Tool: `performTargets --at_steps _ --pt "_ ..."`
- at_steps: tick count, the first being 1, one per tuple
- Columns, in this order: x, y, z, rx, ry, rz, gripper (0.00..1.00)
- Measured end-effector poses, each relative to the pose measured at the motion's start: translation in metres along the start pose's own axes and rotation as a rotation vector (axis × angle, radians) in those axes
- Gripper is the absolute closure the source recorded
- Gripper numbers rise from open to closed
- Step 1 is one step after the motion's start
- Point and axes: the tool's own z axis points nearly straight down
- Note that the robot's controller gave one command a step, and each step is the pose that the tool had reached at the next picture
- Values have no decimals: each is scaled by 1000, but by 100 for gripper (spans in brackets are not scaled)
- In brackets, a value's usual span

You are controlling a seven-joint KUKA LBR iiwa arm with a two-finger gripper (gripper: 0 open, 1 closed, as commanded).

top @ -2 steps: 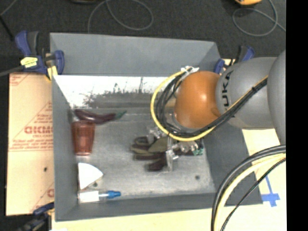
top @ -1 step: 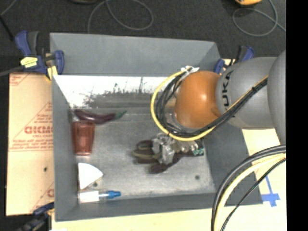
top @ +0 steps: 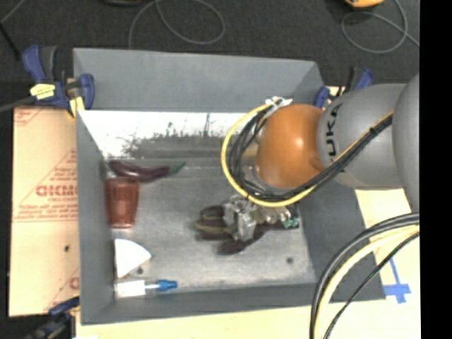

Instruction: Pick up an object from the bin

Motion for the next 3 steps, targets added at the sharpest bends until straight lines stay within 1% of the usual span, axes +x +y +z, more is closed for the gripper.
performTargets --at_steps 1,3 --pt "-10 -12 -123 1 -4 8 100" --pt "-9 -11 -122 1 -4 7 100"
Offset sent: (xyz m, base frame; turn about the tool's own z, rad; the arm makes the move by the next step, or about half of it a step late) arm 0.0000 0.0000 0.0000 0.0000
